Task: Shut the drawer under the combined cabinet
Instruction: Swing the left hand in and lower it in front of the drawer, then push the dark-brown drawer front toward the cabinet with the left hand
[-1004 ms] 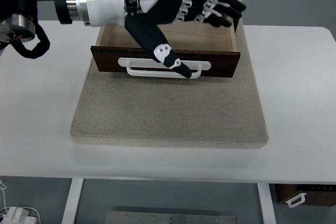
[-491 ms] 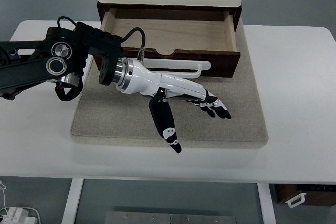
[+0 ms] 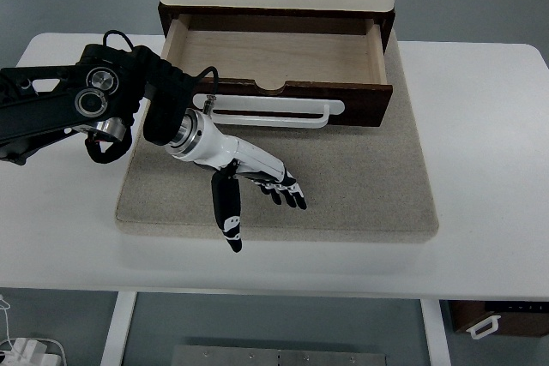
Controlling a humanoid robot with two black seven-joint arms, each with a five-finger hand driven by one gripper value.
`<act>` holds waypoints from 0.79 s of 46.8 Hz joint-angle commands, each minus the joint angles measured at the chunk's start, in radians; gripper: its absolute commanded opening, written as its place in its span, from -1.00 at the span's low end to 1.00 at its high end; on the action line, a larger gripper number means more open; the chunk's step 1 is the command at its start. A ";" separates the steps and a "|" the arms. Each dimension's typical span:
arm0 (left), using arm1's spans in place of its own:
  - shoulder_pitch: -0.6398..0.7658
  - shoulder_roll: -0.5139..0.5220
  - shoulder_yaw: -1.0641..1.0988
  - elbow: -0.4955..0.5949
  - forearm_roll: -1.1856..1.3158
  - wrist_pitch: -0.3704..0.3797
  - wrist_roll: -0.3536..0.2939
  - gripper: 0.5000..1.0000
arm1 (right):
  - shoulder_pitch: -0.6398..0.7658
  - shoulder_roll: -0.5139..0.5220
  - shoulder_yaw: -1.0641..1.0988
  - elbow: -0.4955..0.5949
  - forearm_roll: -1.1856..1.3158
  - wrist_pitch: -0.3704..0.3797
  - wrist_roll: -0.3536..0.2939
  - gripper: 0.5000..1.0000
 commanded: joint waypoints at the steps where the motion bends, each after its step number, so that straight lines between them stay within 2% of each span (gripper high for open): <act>1: -0.002 -0.015 -0.002 0.030 -0.024 0.000 0.024 1.00 | -0.001 0.000 0.000 0.000 0.000 0.000 0.000 0.81; 19: -0.023 -0.096 -0.012 0.164 -0.022 0.000 0.035 1.00 | 0.000 0.000 0.000 0.000 0.000 0.000 0.000 0.81; 37: -0.057 -0.102 -0.012 0.225 -0.018 0.000 0.037 1.00 | -0.001 0.000 0.000 0.000 0.000 0.000 0.000 0.81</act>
